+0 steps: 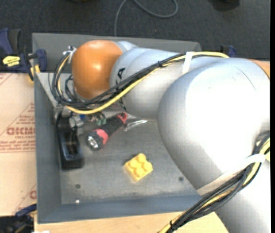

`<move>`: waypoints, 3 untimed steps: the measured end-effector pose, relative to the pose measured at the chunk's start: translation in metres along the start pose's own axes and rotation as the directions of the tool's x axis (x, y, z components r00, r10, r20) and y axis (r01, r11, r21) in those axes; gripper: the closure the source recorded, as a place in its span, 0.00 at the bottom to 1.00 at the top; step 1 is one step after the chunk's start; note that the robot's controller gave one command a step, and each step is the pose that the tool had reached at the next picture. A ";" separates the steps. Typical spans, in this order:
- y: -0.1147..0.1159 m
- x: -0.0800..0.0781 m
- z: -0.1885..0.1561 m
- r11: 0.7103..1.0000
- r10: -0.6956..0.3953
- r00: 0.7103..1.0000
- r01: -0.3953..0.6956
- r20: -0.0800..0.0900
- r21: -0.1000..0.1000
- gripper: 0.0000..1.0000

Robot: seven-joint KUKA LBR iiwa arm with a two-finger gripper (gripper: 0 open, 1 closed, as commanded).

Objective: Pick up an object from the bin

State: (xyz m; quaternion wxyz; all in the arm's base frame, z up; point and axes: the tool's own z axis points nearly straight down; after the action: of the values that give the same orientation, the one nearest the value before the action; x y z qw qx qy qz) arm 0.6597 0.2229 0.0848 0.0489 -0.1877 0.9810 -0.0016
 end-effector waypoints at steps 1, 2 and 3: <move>0.002 -0.003 0.002 0.977 -0.215 0.977 0.215 0.015 0.003 1.00; 0.003 -0.004 0.002 0.977 -0.212 0.977 0.212 0.017 0.000 1.00; 0.003 -0.004 0.002 0.977 -0.212 0.977 0.212 0.017 0.000 1.00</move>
Offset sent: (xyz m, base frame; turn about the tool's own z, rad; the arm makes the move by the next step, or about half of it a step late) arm 0.0000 0.0000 0.0000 0.0000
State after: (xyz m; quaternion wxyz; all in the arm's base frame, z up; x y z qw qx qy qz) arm 0.6623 0.2271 0.0830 0.0567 -0.2910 0.9550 -0.0044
